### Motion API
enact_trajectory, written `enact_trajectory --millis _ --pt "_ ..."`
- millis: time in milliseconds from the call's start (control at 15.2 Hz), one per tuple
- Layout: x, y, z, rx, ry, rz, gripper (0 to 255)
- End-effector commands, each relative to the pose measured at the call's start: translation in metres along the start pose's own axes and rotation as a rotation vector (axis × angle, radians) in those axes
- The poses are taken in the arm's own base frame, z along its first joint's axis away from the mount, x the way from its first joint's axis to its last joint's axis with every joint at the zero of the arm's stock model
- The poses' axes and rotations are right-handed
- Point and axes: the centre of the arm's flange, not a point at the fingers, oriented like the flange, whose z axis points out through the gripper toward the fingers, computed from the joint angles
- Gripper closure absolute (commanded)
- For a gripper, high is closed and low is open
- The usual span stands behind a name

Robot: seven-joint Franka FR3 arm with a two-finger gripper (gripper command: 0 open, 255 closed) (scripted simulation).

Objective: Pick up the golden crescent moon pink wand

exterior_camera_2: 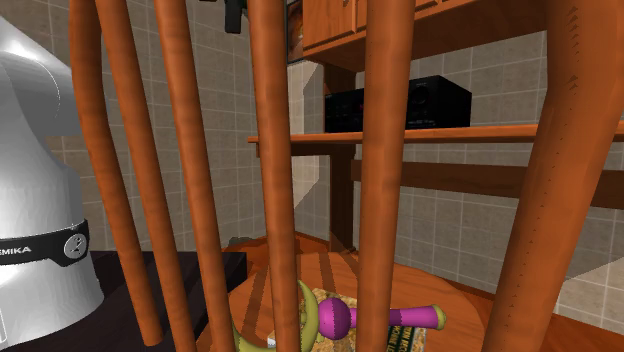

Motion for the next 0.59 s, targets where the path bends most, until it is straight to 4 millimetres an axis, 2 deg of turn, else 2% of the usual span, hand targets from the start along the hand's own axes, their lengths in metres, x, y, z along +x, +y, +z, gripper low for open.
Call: enact_trajectory --millis 0,528 --pt "0.0 0.0 0.0 0.0 0.0 0.0 0" --pt "0.046 0.006 0.094 -0.019 0.003 -0.03 0"
